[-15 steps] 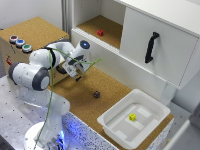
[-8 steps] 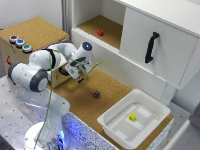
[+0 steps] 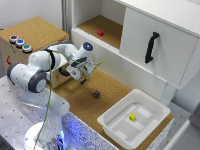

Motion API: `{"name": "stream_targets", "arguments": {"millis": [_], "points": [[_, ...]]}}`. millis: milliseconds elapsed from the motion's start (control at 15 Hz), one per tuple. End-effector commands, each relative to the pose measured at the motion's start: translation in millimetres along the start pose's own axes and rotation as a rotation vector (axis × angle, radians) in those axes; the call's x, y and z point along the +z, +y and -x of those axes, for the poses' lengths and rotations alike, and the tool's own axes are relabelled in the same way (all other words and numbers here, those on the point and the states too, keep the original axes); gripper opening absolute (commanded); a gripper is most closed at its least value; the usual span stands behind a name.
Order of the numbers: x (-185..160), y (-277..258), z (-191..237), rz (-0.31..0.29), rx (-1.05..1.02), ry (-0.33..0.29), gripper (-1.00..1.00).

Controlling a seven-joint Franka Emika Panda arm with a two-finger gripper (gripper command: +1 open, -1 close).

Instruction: Open the drawer

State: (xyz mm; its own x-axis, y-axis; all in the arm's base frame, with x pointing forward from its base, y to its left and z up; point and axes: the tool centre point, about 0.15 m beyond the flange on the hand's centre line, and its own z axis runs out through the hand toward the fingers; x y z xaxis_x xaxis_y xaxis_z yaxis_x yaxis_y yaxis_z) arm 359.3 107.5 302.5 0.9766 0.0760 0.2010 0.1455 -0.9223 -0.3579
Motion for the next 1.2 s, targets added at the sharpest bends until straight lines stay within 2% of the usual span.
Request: {"name": "stream_targets", "arguments": {"millis": [0,133,333,533,667,800,933,1133], "points": [[0,-25,-26,0.100,-0.170,-0.126,1.00],[1,-33,-35,0.123,-0.160,-0.121,1.00],[-25,-50,-62,0.256,-0.158,-0.099,1.00],[-79,-67,-84,0.436,-0.111,-0.070,1.00],[-112,-81,-91,0.496,-0.081,-0.015,1.00],[-141,-99,-98,0.530,-0.065,0.051,1.00],[-151,-113,-111,0.507,-0.047,0.091,1.00],[-141,-125,-146,0.462,-0.043,0.138,1.00]]}}
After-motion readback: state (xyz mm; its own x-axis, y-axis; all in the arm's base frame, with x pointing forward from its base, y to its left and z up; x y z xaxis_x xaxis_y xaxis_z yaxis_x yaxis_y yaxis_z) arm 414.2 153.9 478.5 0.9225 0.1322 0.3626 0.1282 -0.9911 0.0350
